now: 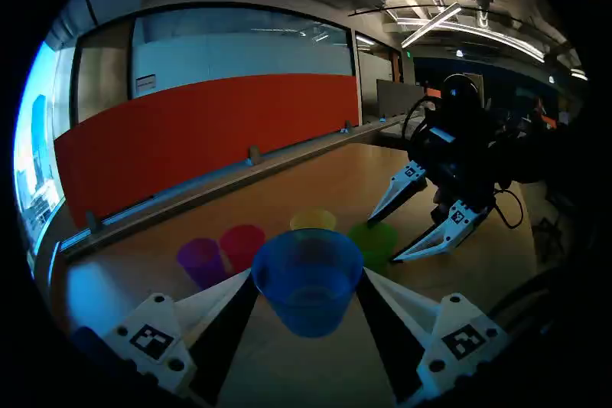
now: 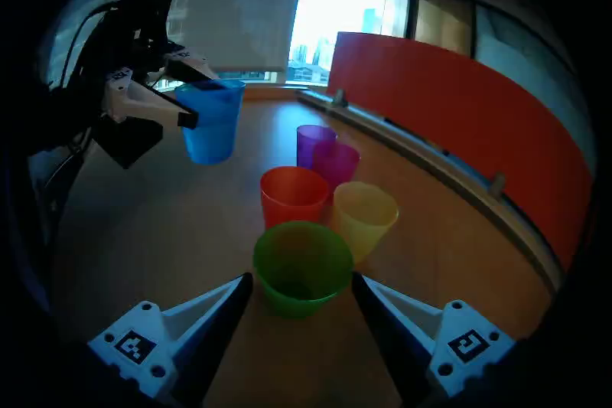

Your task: Pour water

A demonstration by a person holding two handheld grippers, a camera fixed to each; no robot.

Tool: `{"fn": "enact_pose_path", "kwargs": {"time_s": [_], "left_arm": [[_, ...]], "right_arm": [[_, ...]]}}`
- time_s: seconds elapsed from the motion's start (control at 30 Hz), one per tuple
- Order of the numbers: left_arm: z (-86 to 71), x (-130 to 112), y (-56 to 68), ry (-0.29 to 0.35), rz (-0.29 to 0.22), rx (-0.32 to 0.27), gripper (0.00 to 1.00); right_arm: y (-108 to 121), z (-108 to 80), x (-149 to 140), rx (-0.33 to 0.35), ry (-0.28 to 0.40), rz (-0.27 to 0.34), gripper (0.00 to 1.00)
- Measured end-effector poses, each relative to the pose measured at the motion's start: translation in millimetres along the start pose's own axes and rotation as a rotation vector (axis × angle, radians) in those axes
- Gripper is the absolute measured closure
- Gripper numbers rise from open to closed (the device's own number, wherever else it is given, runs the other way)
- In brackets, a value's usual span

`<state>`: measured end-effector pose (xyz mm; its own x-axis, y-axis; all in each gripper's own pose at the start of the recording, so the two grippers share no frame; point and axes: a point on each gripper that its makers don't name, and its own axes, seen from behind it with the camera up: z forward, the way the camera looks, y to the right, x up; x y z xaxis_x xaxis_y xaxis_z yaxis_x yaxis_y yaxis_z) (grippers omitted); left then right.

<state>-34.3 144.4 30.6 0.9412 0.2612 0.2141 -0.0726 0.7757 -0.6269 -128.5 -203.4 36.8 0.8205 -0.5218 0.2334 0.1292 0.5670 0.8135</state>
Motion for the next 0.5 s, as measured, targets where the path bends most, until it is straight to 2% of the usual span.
{"fn": "enact_pose_path", "kwargs": {"time_s": [0.5], "left_arm": [[-2.7, -0.8, -0.8, 0.002, 0.003, 0.005, 0.14]], "right_arm": [[-0.8, 15.7, 1.4, 0.021, -0.005, 0.020, 0.02]]}}
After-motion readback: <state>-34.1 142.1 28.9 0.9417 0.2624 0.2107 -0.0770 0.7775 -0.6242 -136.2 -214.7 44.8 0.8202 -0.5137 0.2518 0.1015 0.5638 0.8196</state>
